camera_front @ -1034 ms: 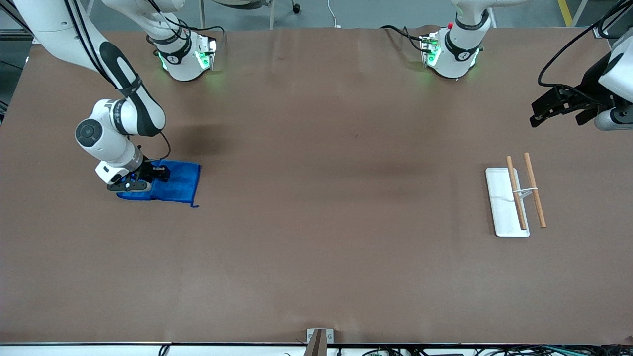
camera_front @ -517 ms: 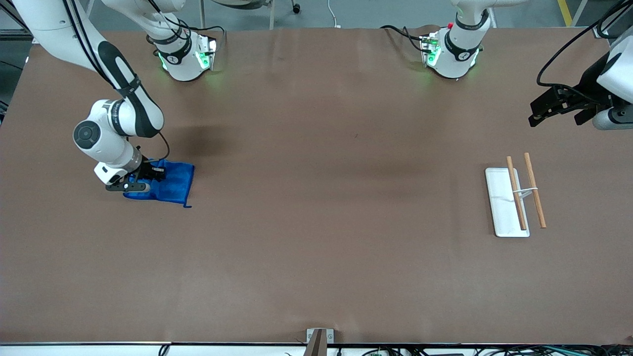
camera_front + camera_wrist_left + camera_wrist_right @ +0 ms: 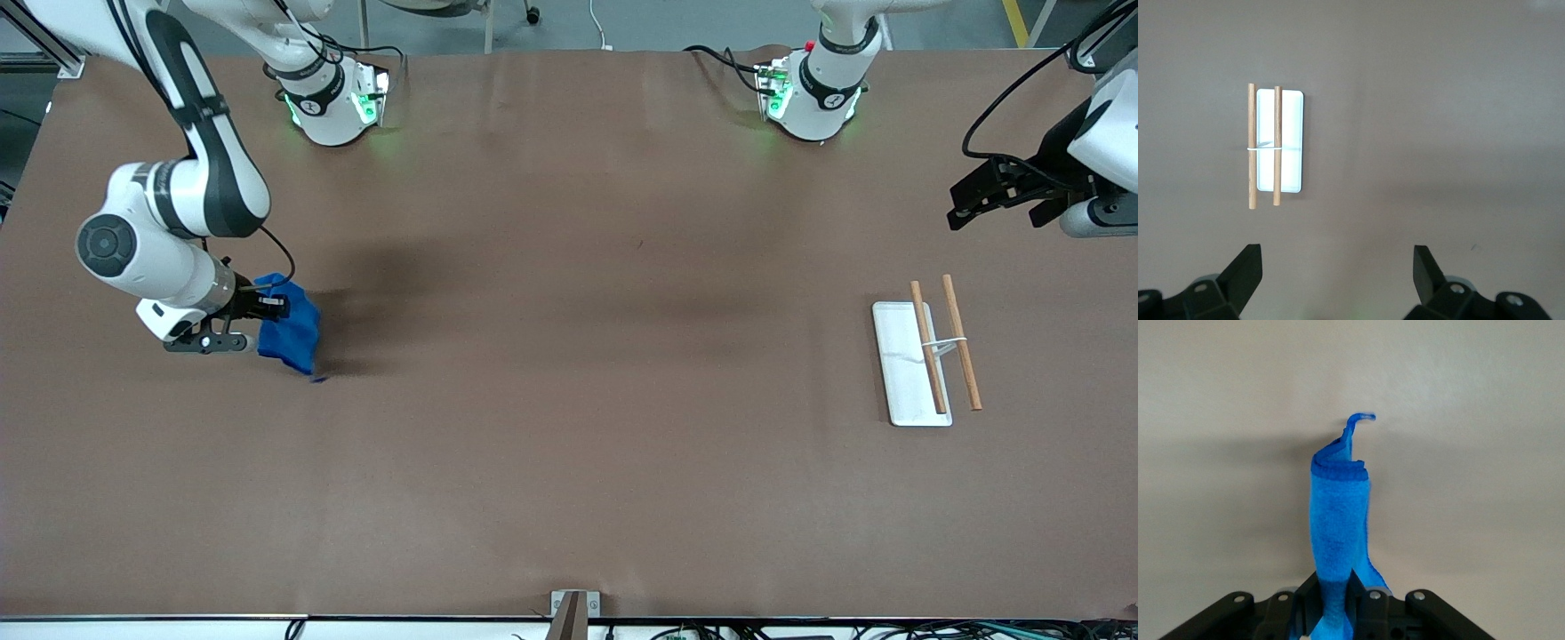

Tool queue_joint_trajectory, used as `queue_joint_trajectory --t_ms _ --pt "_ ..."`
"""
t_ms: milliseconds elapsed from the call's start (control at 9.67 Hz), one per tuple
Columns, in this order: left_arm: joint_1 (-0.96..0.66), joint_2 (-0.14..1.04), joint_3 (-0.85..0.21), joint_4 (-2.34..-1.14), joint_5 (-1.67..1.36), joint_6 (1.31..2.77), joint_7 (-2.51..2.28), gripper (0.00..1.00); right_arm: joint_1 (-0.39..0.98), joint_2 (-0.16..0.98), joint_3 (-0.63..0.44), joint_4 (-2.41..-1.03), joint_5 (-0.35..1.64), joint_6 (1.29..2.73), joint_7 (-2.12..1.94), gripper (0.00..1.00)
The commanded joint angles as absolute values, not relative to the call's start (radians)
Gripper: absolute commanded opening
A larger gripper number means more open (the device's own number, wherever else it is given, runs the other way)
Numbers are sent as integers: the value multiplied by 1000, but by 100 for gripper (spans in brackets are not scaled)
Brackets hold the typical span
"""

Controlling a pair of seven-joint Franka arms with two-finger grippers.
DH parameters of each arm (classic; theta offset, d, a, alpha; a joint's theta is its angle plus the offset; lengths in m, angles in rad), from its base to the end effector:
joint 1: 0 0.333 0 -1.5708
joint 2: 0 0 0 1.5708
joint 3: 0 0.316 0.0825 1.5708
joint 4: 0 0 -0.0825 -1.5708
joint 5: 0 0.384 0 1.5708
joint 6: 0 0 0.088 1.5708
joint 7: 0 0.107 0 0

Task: Right arm passes towel to left arm to hang
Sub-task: 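Lift the towel with the right gripper while the left gripper approaches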

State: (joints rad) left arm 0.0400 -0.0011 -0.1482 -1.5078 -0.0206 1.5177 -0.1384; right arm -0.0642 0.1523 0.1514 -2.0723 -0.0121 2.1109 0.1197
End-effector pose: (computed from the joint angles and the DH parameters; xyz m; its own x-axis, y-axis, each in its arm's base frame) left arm 0.5458 -0.0616 0.6500 0.9995 0.0291 0.0081 0.0289 -0.9993 0.0217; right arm 0.5578 0.0469 0.3494 0.9933 -0.0260 -0.1124 -0.0261 -0.9997 0.0002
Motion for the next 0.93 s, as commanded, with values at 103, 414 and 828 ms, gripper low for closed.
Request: queue_joint_trajectory --t_ms 103,414,828 --pt "41 32 -153 -1496 -61 1516 -126 100 -71 169 332 -1846 68 1993 323 0" --pt "35 34 -155 -1496 -106 1516 -123 100 -64 190 440 -1725 356 2020 330 0" --pt "58 52 -147 -1509 -284 1479 -60 100 -63 228 642 -1721 647 2283 328 0"
